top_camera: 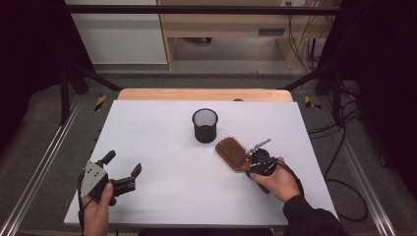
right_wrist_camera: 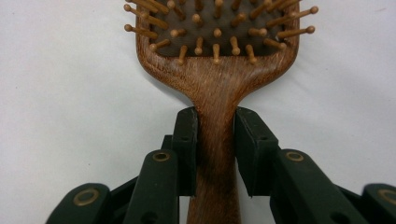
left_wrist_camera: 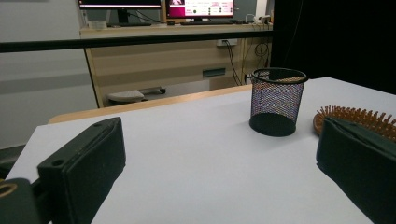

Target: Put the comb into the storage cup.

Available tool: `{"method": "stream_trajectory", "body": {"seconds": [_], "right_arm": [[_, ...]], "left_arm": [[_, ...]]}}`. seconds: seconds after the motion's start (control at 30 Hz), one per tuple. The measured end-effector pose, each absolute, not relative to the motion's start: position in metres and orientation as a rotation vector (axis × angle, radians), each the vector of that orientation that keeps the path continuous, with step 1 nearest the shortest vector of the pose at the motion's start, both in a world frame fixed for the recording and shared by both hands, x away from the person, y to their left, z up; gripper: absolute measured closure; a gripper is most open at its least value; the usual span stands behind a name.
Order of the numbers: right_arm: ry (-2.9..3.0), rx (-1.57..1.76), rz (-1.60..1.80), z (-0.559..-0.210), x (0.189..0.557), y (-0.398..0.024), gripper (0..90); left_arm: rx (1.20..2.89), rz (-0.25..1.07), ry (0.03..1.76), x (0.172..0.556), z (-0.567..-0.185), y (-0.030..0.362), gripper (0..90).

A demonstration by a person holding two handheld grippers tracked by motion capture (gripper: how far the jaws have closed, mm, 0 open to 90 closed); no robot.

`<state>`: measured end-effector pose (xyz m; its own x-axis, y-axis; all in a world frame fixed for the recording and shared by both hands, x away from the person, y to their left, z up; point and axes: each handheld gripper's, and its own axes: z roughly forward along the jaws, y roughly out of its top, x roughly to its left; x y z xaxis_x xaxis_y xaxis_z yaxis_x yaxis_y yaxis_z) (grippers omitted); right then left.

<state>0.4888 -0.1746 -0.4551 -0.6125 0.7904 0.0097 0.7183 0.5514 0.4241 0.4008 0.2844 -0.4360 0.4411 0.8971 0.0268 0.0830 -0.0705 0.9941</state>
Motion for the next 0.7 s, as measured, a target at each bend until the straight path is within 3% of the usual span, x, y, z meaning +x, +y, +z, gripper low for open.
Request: {"method": "stream_trajectory", "body": {"seconds": [0.7], "right_arm": [[2.617, 1.207, 0.599, -0.455, 0.4867, -0.175, 72.9]], "left_arm": [[1.501, 0.859, 0.895, 0.3986, -0.4335, 0.2819, 1.4]]}}
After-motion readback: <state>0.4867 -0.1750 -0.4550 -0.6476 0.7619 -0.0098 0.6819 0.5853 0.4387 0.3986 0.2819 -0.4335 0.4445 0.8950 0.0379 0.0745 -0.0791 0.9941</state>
